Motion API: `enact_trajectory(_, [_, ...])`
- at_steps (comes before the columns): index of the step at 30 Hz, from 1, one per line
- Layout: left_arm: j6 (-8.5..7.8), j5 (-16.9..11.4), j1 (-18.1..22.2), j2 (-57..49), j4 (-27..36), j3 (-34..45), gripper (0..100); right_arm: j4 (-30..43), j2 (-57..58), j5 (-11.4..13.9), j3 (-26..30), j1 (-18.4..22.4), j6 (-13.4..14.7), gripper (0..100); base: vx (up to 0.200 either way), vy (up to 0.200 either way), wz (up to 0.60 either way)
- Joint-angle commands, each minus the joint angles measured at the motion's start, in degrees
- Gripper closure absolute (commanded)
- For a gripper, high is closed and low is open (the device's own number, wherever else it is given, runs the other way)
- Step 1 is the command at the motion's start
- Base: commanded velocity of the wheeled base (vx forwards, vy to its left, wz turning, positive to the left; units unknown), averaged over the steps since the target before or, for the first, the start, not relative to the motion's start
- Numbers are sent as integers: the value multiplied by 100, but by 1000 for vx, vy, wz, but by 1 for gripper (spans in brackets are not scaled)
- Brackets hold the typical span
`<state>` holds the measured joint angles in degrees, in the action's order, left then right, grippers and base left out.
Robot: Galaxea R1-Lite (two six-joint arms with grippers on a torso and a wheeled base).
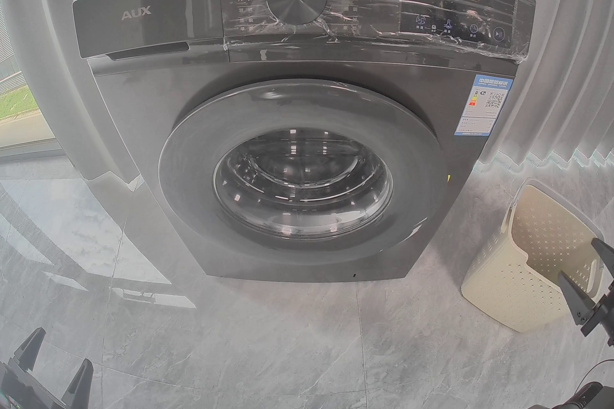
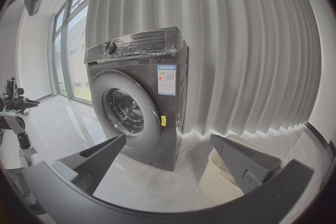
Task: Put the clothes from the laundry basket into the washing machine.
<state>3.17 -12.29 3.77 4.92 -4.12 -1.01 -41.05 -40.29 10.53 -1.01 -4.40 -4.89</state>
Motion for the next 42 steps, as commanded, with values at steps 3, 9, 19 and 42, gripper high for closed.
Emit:
enact_trajectory(3, [-1, -2, 10, 8, -1, 101, 0, 1108, 1964, 160, 101, 431, -47, 0, 0, 0, 0])
enact_trajectory(9, [-9, 16, 1, 0, -1, 101, 0, 3287, 3686, 142, 101, 493, -12, 0, 0, 0, 0])
enact_trajectory(19, [-9, 7, 1, 8, -10, 101, 0, 3691, 3976, -658, 101, 449, 331, 0, 0, 0, 0])
enact_trajectory(42, [-792, -766, -359, -27, 148, 66, 0, 4105, 3976, -1115, 101, 449, 542, 0, 0, 0, 0])
